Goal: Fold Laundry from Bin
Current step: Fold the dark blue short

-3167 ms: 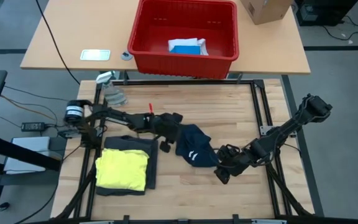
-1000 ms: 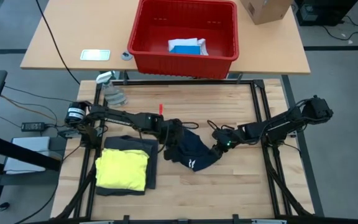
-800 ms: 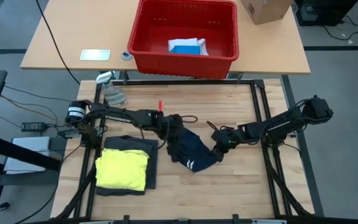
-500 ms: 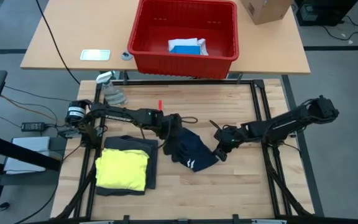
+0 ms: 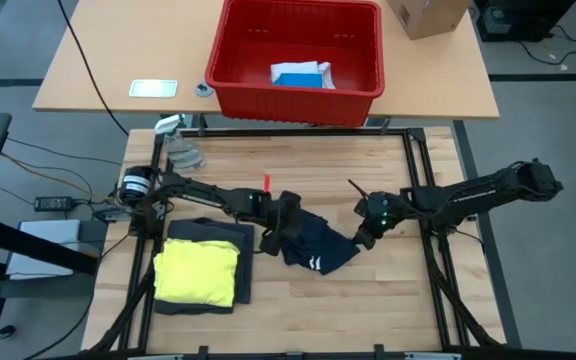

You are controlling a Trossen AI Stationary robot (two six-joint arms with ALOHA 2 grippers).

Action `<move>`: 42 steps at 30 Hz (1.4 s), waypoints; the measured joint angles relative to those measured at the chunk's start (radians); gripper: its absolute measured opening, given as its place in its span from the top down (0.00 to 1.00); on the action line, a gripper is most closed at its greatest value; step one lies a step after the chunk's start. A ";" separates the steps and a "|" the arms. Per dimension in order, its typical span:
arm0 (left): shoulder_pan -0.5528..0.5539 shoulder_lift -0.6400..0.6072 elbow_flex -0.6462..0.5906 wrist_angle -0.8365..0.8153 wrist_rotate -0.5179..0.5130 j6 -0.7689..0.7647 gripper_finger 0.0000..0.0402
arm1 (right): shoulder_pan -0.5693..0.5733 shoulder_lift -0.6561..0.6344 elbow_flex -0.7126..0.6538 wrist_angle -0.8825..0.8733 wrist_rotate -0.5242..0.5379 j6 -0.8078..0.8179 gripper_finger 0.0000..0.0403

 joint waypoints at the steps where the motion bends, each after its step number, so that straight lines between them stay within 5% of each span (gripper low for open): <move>1: -0.001 0.015 0.000 -0.005 -0.001 0.034 0.27 | -0.003 0.002 0.000 -0.001 0.000 0.008 1.00; 6: -0.011 0.064 -0.002 -0.050 0.002 0.143 0.22 | -0.013 0.015 0.001 -0.044 -0.027 0.029 1.00; 17: -0.025 0.046 -0.003 -0.133 0.002 0.057 0.22 | -0.014 0.034 0.001 -0.070 -0.021 0.061 1.00; 31: -0.039 0.069 0.000 0.047 0.002 -0.025 0.22 | -0.014 0.034 0.001 -0.064 0.004 0.136 1.00; 42: -0.085 0.130 -0.001 0.062 -0.068 -0.081 0.50 | -0.014 0.033 0.001 -0.070 0.008 0.164 1.00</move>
